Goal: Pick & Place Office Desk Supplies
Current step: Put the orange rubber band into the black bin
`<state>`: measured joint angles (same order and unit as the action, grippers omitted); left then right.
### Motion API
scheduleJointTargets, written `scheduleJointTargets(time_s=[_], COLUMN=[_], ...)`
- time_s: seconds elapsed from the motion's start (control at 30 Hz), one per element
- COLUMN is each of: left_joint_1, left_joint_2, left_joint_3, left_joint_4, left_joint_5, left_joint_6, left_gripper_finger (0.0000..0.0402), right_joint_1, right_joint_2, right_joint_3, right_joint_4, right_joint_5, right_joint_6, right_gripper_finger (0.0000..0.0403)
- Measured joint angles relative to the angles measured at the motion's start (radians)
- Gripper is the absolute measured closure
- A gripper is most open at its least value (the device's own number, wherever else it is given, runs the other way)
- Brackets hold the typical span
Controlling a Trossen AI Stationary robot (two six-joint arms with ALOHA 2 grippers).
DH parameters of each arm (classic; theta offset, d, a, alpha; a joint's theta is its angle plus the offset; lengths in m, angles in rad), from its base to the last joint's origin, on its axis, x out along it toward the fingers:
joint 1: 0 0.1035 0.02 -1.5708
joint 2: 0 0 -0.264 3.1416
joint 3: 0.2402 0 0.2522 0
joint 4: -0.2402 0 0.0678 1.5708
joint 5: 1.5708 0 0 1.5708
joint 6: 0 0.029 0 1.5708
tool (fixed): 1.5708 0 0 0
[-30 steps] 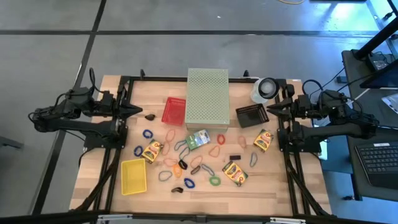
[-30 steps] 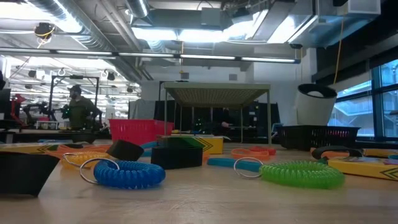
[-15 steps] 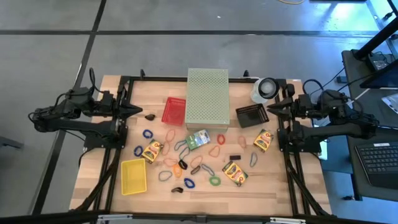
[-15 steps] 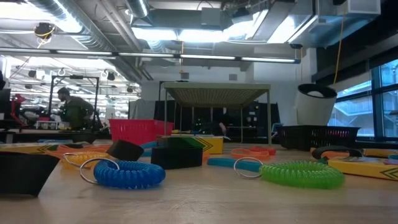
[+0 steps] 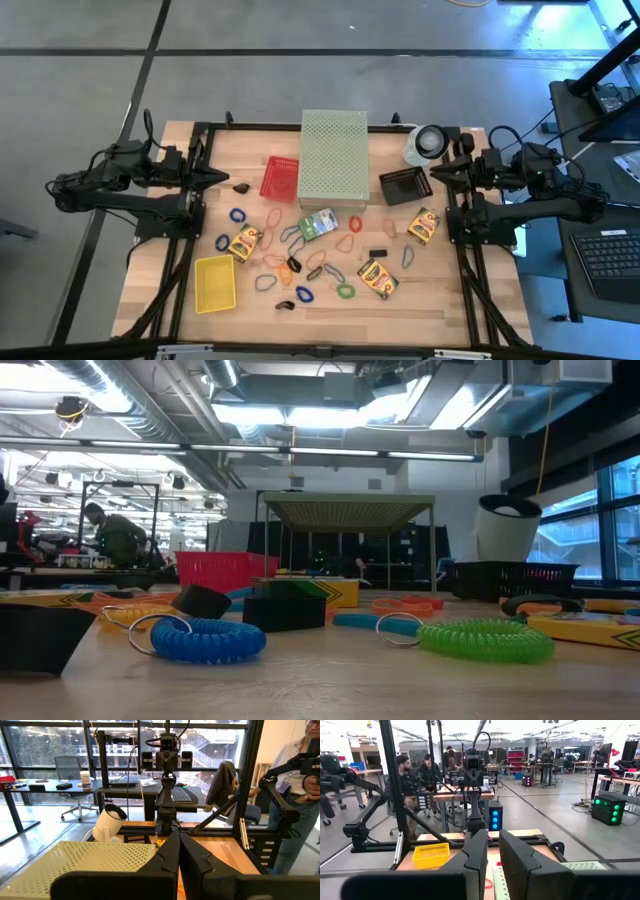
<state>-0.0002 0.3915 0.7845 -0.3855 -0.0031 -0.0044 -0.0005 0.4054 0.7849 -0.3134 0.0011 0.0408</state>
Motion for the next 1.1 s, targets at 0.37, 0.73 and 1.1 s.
scheduleJointTargets(time_s=[0.37, 0.73, 1.1], left_joint_1=[0.000, 0.000, 0.002], left_joint_2=[0.002, 0.011, -0.008], left_joint_3=[0.000, 0.000, 0.000], left_joint_4=[0.081, 0.265, 0.383], left_joint_5=[-0.002, 0.023, -0.027], left_joint_6=[0.094, 0.022, -0.033], left_gripper_finger=[0.0396, 0.0396, 0.0396], right_joint_1=[0.000, 0.000, 0.000], right_joint_2=[0.029, 0.034, 0.049], right_joint_3=[0.000, 0.000, 0.000], right_joint_4=[0.178, 0.175, 0.167], right_joint_5=[0.062, 0.062, 0.115], right_joint_6=[0.216, 0.188, 0.160], right_gripper_finger=[0.0349, 0.0349, 0.0349])
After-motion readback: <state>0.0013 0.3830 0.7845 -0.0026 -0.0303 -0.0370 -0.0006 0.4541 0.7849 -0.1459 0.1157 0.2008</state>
